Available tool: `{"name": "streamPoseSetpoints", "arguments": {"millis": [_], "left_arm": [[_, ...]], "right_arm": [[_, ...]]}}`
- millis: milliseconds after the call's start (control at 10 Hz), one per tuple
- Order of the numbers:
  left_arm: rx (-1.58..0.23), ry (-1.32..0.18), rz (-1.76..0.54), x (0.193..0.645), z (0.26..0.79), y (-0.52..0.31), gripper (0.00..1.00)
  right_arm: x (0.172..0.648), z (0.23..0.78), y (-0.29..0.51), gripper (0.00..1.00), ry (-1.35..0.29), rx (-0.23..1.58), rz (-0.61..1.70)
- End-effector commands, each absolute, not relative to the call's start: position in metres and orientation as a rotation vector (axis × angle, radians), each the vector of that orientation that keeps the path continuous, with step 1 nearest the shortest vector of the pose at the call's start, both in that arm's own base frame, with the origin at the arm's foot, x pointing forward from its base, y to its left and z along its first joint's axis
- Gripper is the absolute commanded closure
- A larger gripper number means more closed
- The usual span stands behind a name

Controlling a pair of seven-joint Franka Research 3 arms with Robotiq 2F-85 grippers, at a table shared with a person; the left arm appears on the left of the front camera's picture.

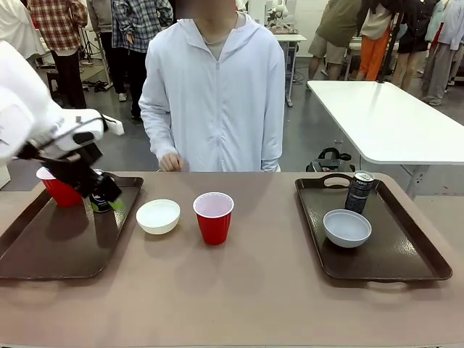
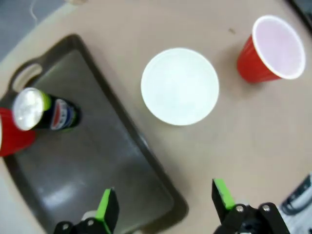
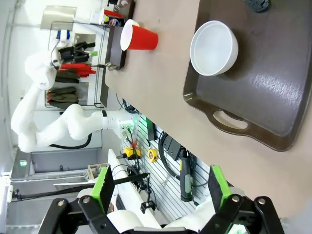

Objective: Prepare tableware on both trays.
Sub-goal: Pick up a Picnic Bowl from the table and place it on a Handle tray.

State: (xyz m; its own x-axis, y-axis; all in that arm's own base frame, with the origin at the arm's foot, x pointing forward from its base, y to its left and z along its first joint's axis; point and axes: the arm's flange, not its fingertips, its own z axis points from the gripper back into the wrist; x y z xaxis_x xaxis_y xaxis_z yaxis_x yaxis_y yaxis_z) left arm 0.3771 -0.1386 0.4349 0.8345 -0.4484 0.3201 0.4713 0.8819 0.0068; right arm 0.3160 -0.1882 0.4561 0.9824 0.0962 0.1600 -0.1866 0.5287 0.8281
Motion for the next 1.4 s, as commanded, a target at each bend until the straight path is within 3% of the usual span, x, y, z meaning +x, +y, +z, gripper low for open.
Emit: {"name": "streamPoseSetpoints", "arguments": {"millis": [0, 900, 1300], "left_arm": [[-0.028, -0.297, -0.414, 0.39, 0.41, -0.145, 0.0], [-0.065, -0.235, -0.326, 0.468, 0.391, -0.178, 0.0], [-0.018, -0.209, -0.339, 0.481, 0.371, -0.196, 0.0]], "right_arm": [[0.316, 0.458, -0.187, 0.0, -0.11, 1.022, 0.162], [0.316, 0.458, -0.187, 0.0, -0.11, 1.022, 0.162], [0.316, 0.458, -0.187, 0.0, -0.11, 1.022, 0.162]]}}
